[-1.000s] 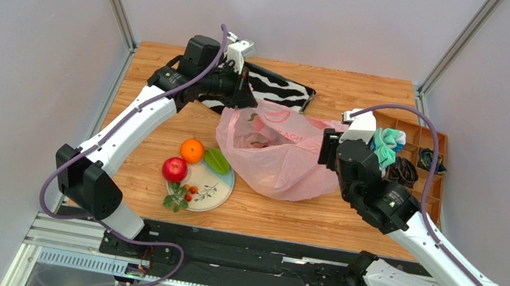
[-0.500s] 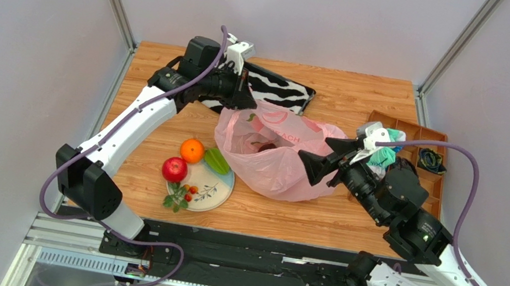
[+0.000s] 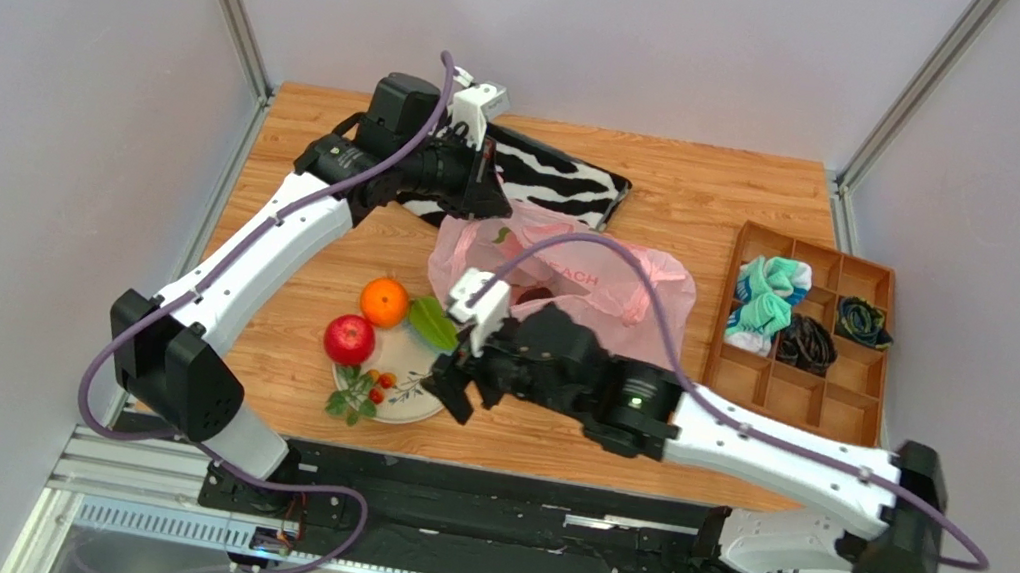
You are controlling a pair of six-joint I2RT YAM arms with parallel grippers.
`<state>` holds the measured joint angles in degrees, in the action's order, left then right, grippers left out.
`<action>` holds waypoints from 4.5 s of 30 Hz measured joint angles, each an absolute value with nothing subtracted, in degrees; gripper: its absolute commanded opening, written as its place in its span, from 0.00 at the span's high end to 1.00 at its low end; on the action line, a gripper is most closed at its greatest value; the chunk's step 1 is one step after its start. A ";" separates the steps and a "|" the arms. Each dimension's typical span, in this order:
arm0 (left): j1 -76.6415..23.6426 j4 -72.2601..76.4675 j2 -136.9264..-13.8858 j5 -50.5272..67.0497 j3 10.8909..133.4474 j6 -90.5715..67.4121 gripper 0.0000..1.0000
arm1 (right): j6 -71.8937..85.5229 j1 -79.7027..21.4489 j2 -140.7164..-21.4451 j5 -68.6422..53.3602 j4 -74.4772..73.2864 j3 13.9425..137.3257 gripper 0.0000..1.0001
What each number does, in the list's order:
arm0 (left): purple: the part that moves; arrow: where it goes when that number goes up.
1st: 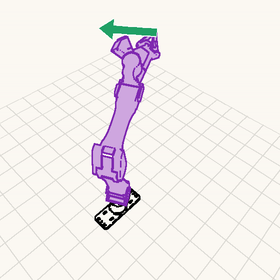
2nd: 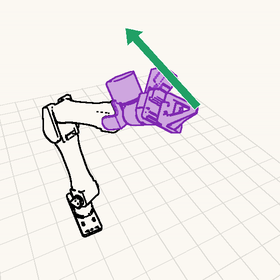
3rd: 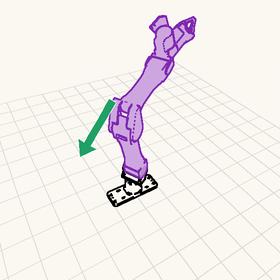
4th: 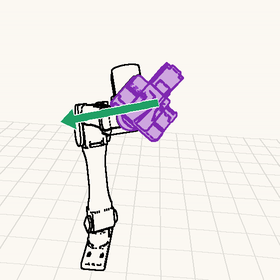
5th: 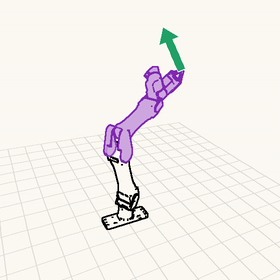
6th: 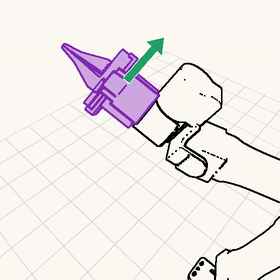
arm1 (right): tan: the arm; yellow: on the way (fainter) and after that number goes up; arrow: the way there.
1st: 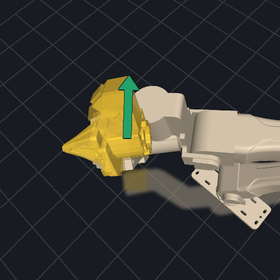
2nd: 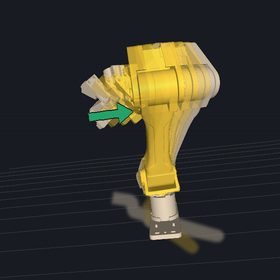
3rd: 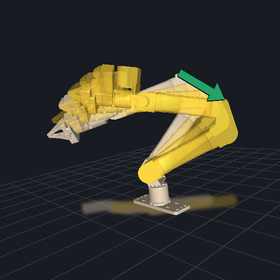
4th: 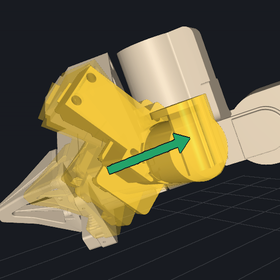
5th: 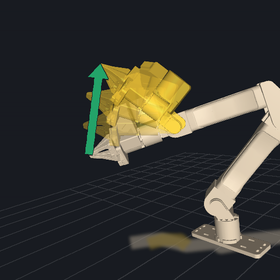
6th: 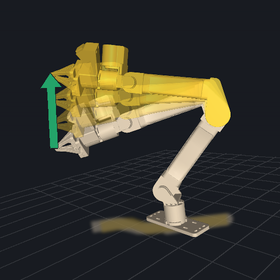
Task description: Place the fruits into the plastic bag
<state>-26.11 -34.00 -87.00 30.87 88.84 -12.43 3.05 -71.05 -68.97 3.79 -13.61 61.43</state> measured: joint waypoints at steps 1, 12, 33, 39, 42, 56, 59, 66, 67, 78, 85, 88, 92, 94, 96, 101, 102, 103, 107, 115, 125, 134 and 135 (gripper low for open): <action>-26.11 -34.09 -87.00 30.85 88.84 -12.43 1.00 | 3.38 -71.66 -71.72 3.79 -13.26 62.41 0.25; -26.11 -34.54 -86.98 30.70 88.84 -12.43 1.00 | 4.14 -73.43 -96.57 8.27 -14.04 73.65 0.22; -25.71 -34.57 -86.91 30.79 88.82 -12.47 1.00 | 0.56 -67.96 -111.63 26.06 -7.84 76.25 0.19; -25.71 -34.57 -86.89 30.79 88.82 -12.47 1.00 | -0.86 -66.13 -113.25 24.27 -5.69 76.23 0.20; -25.71 -34.57 -86.89 30.79 88.82 -12.47 1.00 | -1.15 -65.56 -113.40 23.33 -4.93 76.20 0.21; -25.71 -34.57 -86.89 30.81 88.82 -12.47 1.00 | -0.86 -63.22 -116.44 18.04 -4.43 76.20 0.30; -25.71 -34.57 -86.89 30.83 88.82 -12.47 1.00 | -0.71 -63.09 -116.99 17.63 -3.79 76.25 0.34; -25.71 -34.57 -86.89 30.96 88.82 -12.47 1.00 | -0.69 -63.09 -117.14 17.45 -3.55 76.25 0.46; -25.71 -34.57 -86.89 30.98 88.82 -12.47 1.00 | -0.69 -63.09 -117.16 17.47 -3.55 76.25 0.48; -25.71 -34.57 -86.89 30.98 88.82 -12.49 1.00 | -0.67 -63.24 -115.22 18.22 -3.03 73.38 0.58; -25.71 -34.57 -86.89 30.96 88.82 -12.49 1.00 | -0.64 -66.04 -107.77 18.17 -4.36 66.19 0.64; -25.71 -34.57 -86.89 30.96 88.82 -12.49 1.00 | -0.67 -69.17 -103.98 17.87 -4.54 63.77 0.64; -25.71 -34.57 -86.89 30.89 88.82 -12.49 1.00 | -0.67 -72.95 -98.30 17.43 -4.99 61.36 0.65; -25.71 -34.57 -86.89 30.85 88.82 -12.49 1.00 | -0.67 -74.17 -95.07 17.21 -5.32 60.29 0.66; -25.71 -34.57 -86.89 30.74 88.82 -12.47 1.00 | -0.54 -74.74 -90.78 16.99 -5.61 59.07 0.66; -25.71 -34.96 -86.89 30.00 88.82 -12.25 1.00 | -1.85 -73.91 -74.00 19.14 -8.10 56.25 0.65; -25.71 -35.05 -86.89 29.82 88.82 -12.23 1.00 | -2.31 -73.30 -71.24 19.57 -8.21 56.31 0.65; -25.67 -35.11 -86.89 29.65 88.82 -12.19 1.00 | -2.66 -72.77 -69.01 19.99 -8.82 56.29 0.65; -25.67 -35.51 -86.89 28.93 88.82 -11.81 1.00 | -4.01 -68.82 -58.06 22.46 -11.05 56.31 0.65; -25.67 -35.59 -86.89 28.03 88.82 -11.33 1.00 | -4.36 -58.98 -57.39 24.23 -17.15 61.39 0.65; -25.67 -35.62 -86.89 27.99 88.82 -11.33 1.00 | -4.05 -57.60 -68.79 19.16 -30.17 73.30 0.65; -25.67 -35.62 -86.89 28.05 88.82 -11.33 1.00 | -2.33 -54.72 -78.13 12.75 -36.58 78.37 0.64; -25.67 -35.62 -86.89 28.05 88.82 -11.33 1.00 | -2.15 -54.30 -78.89 12.14 -36.97 78.83 0.64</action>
